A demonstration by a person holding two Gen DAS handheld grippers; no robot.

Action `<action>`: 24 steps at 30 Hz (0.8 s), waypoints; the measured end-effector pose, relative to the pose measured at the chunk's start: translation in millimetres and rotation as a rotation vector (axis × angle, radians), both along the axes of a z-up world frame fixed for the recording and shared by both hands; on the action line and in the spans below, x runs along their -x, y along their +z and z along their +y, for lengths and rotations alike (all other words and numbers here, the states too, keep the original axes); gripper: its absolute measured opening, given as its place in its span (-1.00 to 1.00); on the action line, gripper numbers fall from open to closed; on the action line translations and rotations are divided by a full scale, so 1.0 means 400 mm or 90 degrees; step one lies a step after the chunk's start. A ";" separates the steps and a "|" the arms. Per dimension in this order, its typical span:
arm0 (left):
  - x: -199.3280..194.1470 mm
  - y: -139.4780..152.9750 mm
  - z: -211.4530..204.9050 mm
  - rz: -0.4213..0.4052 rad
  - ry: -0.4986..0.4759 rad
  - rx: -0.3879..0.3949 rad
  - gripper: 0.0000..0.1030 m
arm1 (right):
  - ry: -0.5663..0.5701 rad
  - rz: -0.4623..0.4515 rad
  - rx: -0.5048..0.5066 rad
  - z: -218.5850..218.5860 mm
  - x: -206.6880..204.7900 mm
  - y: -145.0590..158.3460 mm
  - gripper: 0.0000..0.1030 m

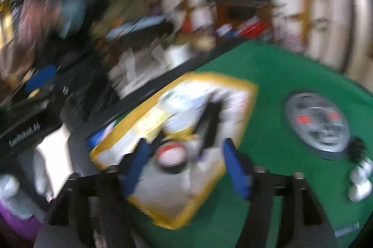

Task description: Organize rigid objects

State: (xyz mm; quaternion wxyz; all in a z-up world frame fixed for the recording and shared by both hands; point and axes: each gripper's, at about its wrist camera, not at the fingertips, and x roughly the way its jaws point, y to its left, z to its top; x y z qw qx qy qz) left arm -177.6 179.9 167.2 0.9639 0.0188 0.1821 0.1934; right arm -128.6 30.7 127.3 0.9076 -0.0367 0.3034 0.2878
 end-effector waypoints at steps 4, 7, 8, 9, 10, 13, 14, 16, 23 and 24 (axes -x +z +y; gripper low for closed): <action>-0.029 0.017 -0.121 0.022 -0.039 0.001 0.99 | -0.154 0.017 -0.056 -0.151 -0.031 -0.018 0.75; -0.040 0.013 -0.194 0.043 -0.058 -0.004 0.99 | -0.206 0.060 -0.082 -0.244 -0.051 -0.046 0.75; -0.047 0.010 -0.222 0.055 -0.065 -0.012 0.99 | -0.221 0.065 -0.093 -0.280 -0.049 -0.053 0.75; -0.049 0.005 -0.239 0.062 -0.069 -0.015 0.99 | -0.229 0.067 -0.097 -0.302 -0.048 -0.057 0.75; -0.051 0.001 -0.260 0.070 -0.075 -0.017 0.99 | -0.235 0.069 -0.097 -0.318 -0.050 -0.063 0.75; -0.064 -0.014 -0.314 0.100 -0.091 -0.026 0.99 | -0.253 0.072 -0.090 -0.364 -0.050 -0.075 0.75; -0.069 -0.022 -0.331 0.112 -0.099 -0.030 0.99 | -0.257 0.073 -0.089 -0.372 -0.047 -0.081 0.75; -0.081 -0.037 -0.362 0.131 -0.110 -0.039 0.99 | -0.262 0.085 -0.091 -0.395 -0.054 -0.100 0.75; -0.099 -0.075 -0.417 0.173 -0.135 -0.042 0.99 | -0.268 0.107 -0.104 -0.449 -0.067 -0.129 0.75; -0.101 -0.081 -0.422 0.178 -0.138 -0.041 0.99 | -0.270 0.106 -0.104 -0.455 -0.067 -0.131 0.75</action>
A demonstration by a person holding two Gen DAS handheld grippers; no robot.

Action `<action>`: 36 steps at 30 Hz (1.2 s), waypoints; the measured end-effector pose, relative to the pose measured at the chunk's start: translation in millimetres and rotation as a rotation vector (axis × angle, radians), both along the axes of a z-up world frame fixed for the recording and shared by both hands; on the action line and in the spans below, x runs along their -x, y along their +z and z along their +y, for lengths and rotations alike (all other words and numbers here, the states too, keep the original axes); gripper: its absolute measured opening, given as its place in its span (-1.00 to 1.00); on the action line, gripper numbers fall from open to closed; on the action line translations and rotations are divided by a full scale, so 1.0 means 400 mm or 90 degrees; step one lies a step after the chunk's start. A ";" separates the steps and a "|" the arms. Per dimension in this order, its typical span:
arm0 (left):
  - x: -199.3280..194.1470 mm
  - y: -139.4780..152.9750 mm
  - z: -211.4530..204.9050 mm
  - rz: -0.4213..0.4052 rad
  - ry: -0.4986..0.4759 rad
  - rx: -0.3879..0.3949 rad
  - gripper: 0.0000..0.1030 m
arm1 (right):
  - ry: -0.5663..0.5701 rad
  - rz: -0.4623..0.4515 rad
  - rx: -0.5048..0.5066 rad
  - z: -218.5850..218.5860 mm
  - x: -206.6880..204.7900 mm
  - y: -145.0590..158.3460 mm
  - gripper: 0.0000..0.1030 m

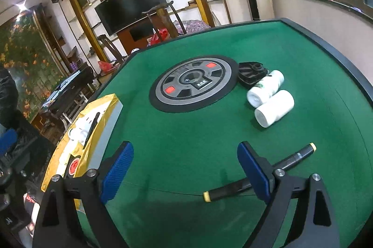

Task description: Organize rigid objects

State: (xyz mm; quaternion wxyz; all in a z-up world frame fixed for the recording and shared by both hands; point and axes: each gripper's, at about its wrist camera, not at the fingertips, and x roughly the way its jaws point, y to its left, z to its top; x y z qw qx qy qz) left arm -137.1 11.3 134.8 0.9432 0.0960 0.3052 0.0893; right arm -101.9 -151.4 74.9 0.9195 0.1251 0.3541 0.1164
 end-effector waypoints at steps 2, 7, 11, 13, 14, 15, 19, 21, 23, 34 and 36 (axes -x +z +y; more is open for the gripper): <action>-0.006 -0.009 -0.009 0.011 -0.005 0.002 0.99 | -0.004 0.000 0.001 -0.012 0.000 -0.005 0.75; -0.016 -0.024 -0.021 0.025 -0.011 0.000 0.99 | -0.014 0.008 -0.006 -0.033 -0.001 -0.014 0.75; -0.026 -0.037 -0.020 0.040 -0.015 0.006 0.99 | -0.016 0.013 -0.009 -0.044 -0.004 -0.017 0.75; -0.035 -0.045 -0.017 0.050 -0.019 0.010 0.99 | -0.016 0.009 -0.007 -0.044 -0.003 -0.014 0.75; -0.039 -0.050 -0.014 0.055 -0.021 0.015 0.99 | -0.018 0.004 -0.006 -0.054 -0.006 -0.011 0.75; -0.045 -0.056 -0.010 0.061 -0.025 0.025 0.99 | -0.026 -0.004 -0.002 -0.070 -0.006 -0.001 0.75; -0.069 -0.081 0.001 0.100 -0.054 0.075 0.99 | -0.079 -0.020 0.018 -0.160 -0.039 0.025 0.75; -0.084 -0.095 -0.002 0.122 -0.074 0.104 0.98 | -0.112 -0.010 0.037 -0.221 -0.080 0.025 0.75; -0.092 -0.107 -0.005 0.140 -0.090 0.129 0.98 | -0.131 0.007 0.032 -0.272 -0.129 0.013 0.75; -0.086 -0.086 -0.004 0.109 -0.120 0.147 0.98 | -0.055 0.098 -0.131 -0.332 -0.399 -0.086 0.75; -0.086 -0.084 -0.002 0.104 -0.123 0.142 0.98 | -0.005 0.107 -0.139 -0.301 -0.422 -0.102 0.75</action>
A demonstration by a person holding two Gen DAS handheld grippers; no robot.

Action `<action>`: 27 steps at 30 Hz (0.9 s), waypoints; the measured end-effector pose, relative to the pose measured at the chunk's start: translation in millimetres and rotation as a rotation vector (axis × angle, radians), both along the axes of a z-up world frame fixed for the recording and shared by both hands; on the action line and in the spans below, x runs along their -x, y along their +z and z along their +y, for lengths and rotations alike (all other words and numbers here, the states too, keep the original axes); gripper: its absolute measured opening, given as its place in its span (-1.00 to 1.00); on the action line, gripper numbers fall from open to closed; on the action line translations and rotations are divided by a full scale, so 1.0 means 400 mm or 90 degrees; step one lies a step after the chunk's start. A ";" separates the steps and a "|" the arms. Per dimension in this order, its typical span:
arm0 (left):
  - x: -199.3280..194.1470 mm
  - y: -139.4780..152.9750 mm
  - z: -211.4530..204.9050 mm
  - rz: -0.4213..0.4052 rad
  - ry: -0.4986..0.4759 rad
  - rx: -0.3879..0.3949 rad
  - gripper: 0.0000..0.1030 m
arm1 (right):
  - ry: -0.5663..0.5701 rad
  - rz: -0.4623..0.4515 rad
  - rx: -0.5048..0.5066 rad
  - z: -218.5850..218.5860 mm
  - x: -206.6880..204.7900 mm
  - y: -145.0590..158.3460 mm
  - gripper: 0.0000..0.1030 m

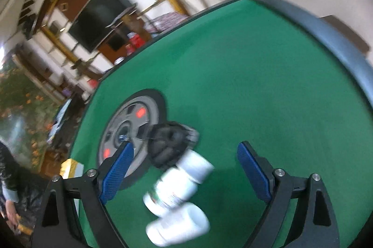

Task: Organize rigid objects
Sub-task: 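Move both tools toward the two white bottles beside the turntable, then grasp the labeled white bottle with the left gripper while the right approaches the plain bottle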

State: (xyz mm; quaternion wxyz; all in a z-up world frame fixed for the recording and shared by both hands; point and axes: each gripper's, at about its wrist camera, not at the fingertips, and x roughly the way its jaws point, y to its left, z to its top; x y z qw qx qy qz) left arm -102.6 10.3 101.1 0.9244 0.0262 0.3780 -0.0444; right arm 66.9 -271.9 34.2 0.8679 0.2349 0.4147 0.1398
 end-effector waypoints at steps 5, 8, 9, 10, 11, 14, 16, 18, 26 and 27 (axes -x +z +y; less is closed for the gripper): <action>-0.026 -0.010 -0.005 0.001 -0.005 -0.002 0.98 | 0.203 -0.007 -0.040 0.121 0.040 0.000 0.76; -0.059 -0.022 -0.017 0.008 -0.023 0.015 0.98 | 0.331 -0.017 -0.113 0.186 0.083 0.018 0.78; -0.074 -0.027 -0.025 0.008 -0.030 0.012 0.98 | 0.351 -0.019 -0.149 0.190 0.095 0.024 0.78; -0.097 -0.034 -0.037 0.006 -0.042 0.000 0.98 | 0.345 -0.023 -0.161 0.188 0.104 0.027 0.78; -0.114 -0.039 -0.048 0.005 -0.054 -0.010 0.98 | 0.334 -0.026 -0.169 0.190 0.105 0.030 0.78; -0.185 -0.064 -0.080 0.019 -0.097 -0.036 0.98 | 0.277 -0.027 -0.171 0.155 0.096 0.028 0.78; -0.220 -0.072 -0.097 0.023 -0.133 -0.030 0.98 | 0.241 -0.026 -0.165 0.124 0.095 0.028 0.78; -0.235 -0.075 -0.131 0.012 -0.183 -0.052 0.98 | 0.214 -0.030 -0.146 0.101 0.080 0.035 0.78; -0.260 -0.156 -0.278 0.083 -0.301 -0.205 0.23 | 0.187 -0.030 -0.121 0.098 0.069 0.042 0.78; -0.254 -0.152 -0.281 0.077 -0.291 -0.210 0.08 | 0.182 -0.029 -0.118 0.094 0.068 0.040 0.78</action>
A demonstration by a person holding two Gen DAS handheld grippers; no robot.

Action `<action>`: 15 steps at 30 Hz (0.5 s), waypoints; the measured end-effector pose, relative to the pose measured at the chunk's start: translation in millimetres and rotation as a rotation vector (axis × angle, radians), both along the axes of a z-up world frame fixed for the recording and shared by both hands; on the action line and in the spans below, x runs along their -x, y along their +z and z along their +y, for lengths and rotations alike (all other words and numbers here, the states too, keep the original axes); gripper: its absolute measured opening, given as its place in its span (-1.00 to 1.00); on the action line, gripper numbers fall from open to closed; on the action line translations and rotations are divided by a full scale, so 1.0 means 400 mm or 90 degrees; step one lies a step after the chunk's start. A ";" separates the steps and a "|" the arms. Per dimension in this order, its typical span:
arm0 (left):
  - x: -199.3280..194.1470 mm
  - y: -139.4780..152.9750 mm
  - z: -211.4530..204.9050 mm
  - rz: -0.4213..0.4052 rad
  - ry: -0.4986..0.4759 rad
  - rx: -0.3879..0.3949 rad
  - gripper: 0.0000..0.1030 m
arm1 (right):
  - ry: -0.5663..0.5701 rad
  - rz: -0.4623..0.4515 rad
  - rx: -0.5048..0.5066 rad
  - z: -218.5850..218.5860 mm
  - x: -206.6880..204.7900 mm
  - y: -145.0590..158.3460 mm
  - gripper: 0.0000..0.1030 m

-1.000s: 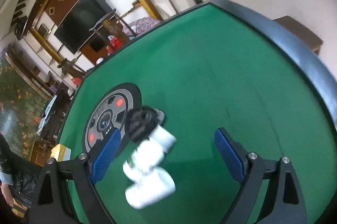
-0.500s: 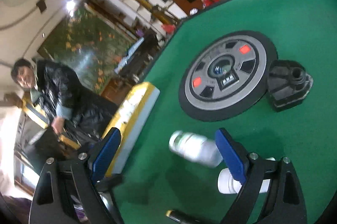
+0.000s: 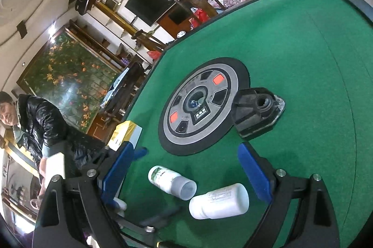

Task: Organize rigid objects
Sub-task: 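Grasp the labeled white bottle with the left gripper while the right approaches the plain bottle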

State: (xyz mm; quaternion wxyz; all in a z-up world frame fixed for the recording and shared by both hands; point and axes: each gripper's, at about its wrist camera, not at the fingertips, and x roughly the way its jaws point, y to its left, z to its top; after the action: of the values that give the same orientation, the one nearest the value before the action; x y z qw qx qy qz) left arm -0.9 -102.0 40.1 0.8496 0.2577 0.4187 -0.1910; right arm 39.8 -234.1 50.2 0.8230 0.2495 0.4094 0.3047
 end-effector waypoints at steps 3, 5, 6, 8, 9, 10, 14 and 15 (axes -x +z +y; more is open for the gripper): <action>0.026 0.016 0.010 0.021 0.012 0.031 -0.20 | -0.020 0.008 0.005 -0.020 -0.009 -0.011 0.77; 0.045 0.029 0.034 0.029 0.037 0.058 -0.20 | -0.031 0.011 0.007 -0.028 -0.016 -0.015 0.77; 0.056 0.033 0.045 0.030 0.049 0.069 -0.20 | -0.039 0.010 0.010 -0.035 -0.016 -0.017 0.77; 0.078 0.044 0.073 0.035 0.080 0.094 -0.20 | -0.042 0.006 0.017 -0.039 -0.016 -0.016 0.77; 0.091 0.049 0.085 0.033 0.094 0.103 -0.20 | -0.045 0.005 0.024 -0.043 -0.019 -0.016 0.77; 0.108 0.057 0.094 0.028 0.106 0.110 -0.20 | -0.048 0.005 0.030 -0.044 -0.017 -0.017 0.77; 0.180 0.098 0.151 -0.014 0.156 0.140 -0.20 | -0.061 0.004 0.079 -0.036 -0.009 -0.021 0.77; 0.200 0.112 0.170 -0.024 0.166 0.147 -0.20 | -0.071 0.007 0.096 -0.032 -0.004 -0.017 0.77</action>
State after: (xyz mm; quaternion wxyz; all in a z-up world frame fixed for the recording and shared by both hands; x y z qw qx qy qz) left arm -80.9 -33.9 84.8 0.8989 0.1055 0.4076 -0.1212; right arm 41.3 -247.1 43.4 0.8529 0.2109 0.4209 0.2257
